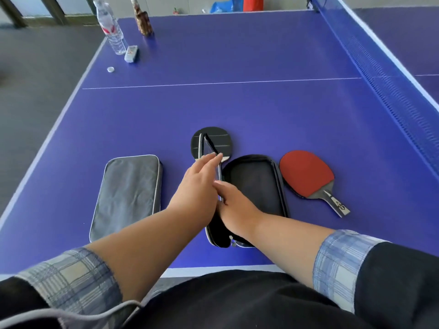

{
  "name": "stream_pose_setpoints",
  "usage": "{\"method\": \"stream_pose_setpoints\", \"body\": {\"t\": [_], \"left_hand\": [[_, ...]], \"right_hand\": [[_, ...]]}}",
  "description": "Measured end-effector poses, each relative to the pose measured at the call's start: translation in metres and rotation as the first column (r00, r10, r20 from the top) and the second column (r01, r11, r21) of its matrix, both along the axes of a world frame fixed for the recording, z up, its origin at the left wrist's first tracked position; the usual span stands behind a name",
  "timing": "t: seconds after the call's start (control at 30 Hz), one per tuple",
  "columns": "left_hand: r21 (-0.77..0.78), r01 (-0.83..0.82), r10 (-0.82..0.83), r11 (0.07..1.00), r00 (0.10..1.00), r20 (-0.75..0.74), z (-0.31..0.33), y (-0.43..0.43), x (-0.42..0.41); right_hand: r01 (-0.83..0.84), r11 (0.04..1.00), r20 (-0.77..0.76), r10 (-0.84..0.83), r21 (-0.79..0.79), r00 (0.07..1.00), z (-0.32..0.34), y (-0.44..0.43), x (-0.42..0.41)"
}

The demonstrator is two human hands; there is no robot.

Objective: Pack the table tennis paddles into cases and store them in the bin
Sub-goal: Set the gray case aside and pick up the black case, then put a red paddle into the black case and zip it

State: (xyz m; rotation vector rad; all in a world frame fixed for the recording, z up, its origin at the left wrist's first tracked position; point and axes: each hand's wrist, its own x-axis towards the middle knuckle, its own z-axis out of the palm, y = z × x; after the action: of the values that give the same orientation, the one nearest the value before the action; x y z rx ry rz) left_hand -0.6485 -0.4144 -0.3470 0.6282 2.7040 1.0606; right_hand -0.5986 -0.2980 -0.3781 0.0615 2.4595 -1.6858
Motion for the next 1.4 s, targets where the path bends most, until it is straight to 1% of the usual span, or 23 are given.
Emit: {"method": "stream_pose_setpoints", "body": {"t": [0.07, 0.1, 0.13, 0.17, 0.2, 0.23, 0.3, 0.4, 0.53, 0.63, 0.73, 0.77, 0.83, 0.93, 1.0, 1.07, 1.1, 1.2, 1.27, 1.3, 1.33, 1.37, 1.4], "left_hand": [[-0.194, 0.104, -0.113, 0.975, 0.993, -0.033, -0.01, -0.012, -0.005], [-0.318, 0.162, -0.184, 0.934, 0.982, -0.038, -0.016, -0.018, -0.008], [-0.431, 0.21, -0.243, 0.878, 0.97, -0.023, -0.023, -0.023, -0.01], [-0.52, 0.242, -0.279, 0.819, 0.96, 0.007, -0.031, -0.029, -0.012], [-0.581, 0.266, -0.296, 0.769, 0.954, 0.046, -0.039, -0.033, -0.012], [-0.615, 0.288, -0.298, 0.734, 0.95, 0.09, -0.048, -0.037, -0.011], [-0.626, 0.34, -0.287, 0.702, 0.939, 0.188, -0.063, -0.043, -0.008], [-0.609, 0.431, -0.309, 0.666, 0.902, 0.301, -0.083, -0.05, -0.007], [-0.622, 0.484, -0.26, 0.616, 0.87, 0.419, -0.101, -0.054, -0.008], [-0.642, 0.492, -0.258, 0.588, 0.866, 0.427, -0.104, -0.05, -0.009], [-0.638, 0.476, -0.232, 0.606, 0.872, 0.43, -0.099, -0.044, -0.013], [-0.637, 0.464, -0.22, 0.616, 0.877, 0.427, -0.096, -0.041, -0.015], [-0.635, 0.408, -0.188, 0.656, 0.903, 0.386, -0.09, -0.033, -0.023], [-0.626, 0.259, -0.096, 0.735, 0.954, 0.282, -0.08, -0.02, -0.037], [-0.583, 0.13, -0.007, 0.802, 0.978, 0.208, -0.072, -0.009, -0.049], [-0.533, -0.018, 0.109, 0.846, 0.984, 0.139, -0.066, 0.005, -0.063], [-0.502, -0.086, 0.173, 0.86, 0.976, 0.129, -0.064, 0.012, -0.071], [-0.412, -0.237, 0.343, 0.88, 0.917, 0.204, -0.061, 0.03, -0.098], [-0.344, -0.281, 0.377, 0.896, 0.891, 0.255, -0.064, 0.038, -0.119], [-0.302, -0.296, 0.378, 0.906, 0.887, 0.266, -0.066, 0.042, -0.13], [-0.261, -0.311, 0.38, 0.914, 0.884, 0.273, -0.069, 0.046, -0.141], [-0.23, -0.327, 0.384, 0.917, 0.879, 0.283, -0.072, 0.049, -0.151], [-0.225, -0.34, 0.396, 0.913, 0.869, 0.295, -0.077, 0.051, -0.162]], "right_hand": [[-0.074, 0.982, 0.069, 0.063, 0.172, 0.996, -0.015, -0.009, -0.003], [-0.117, 0.945, 0.141, 0.076, 0.304, 0.987, -0.024, -0.012, -0.004], [-0.17, 0.877, 0.235, 0.068, 0.45, 0.97, -0.032, -0.013, -0.004], [-0.219, 0.798, 0.325, 0.031, 0.561, 0.945, -0.039, -0.011, -0.003], [-0.256, 0.746, 0.404, -0.02, 0.615, 0.914, -0.044, -0.009, 0.0], [-0.272, 0.726, 0.462, -0.07, 0.631, 0.884, -0.048, -0.005, 0.003], [-0.266, 0.732, 0.525, -0.144, 0.627, 0.839, -0.055, 0.004, 0.013], [-0.269, 0.761, 0.579, -0.167, 0.59, 0.798, -0.059, 0.013, 0.025], [-0.302, 0.76, 0.591, -0.131, 0.575, 0.796, -0.062, 0.016, 0.03], [-0.329, 0.742, 0.585, -0.103, 0.584, 0.805, -0.062, 0.025, 0.028], [-0.333, 0.747, 0.564, -0.067, 0.575, 0.823, -0.058, 0.04, 0.022], [-0.317, 0.763, 0.548, -0.058, 0.563, 0.835, -0.057, 0.046, 0.018], [-0.243, 0.824, 0.498, -0.054, 0.511, 0.866, -0.053, 0.061, 0.007], [-0.154, 0.891, 0.413, -0.04, 0.427, 0.91, -0.044, 0.085, -0.017], [-0.091, 0.922, 0.366, -0.058, 0.376, 0.929, -0.034, 0.1, -0.039], [-0.001, 0.945, 0.313, -0.107, 0.326, 0.944, -0.024, 0.112, -0.065], [0.044, 0.953, 0.292, -0.136, 0.301, 0.947, -0.02, 0.117, -0.08], [0.171, 0.964, 0.317, -0.231, 0.204, 0.92, -0.014, 0.124, -0.122], [0.309, 0.948, 0.362, -0.313, 0.071, 0.878, -0.02, 0.121, -0.147], [0.395, 0.918, 0.386, -0.371, 0.018, 0.844, -0.025, 0.118, -0.158], [0.47, 0.883, 0.412, -0.428, 0.0, 0.805, -0.03, 0.115, -0.169], [0.51, 0.86, 0.433, -0.466, 0.017, 0.772, -0.036, 0.112, -0.179], [0.512, 0.857, 0.457, -0.48, 0.061, 0.749, -0.041, 0.109, -0.186]]}}
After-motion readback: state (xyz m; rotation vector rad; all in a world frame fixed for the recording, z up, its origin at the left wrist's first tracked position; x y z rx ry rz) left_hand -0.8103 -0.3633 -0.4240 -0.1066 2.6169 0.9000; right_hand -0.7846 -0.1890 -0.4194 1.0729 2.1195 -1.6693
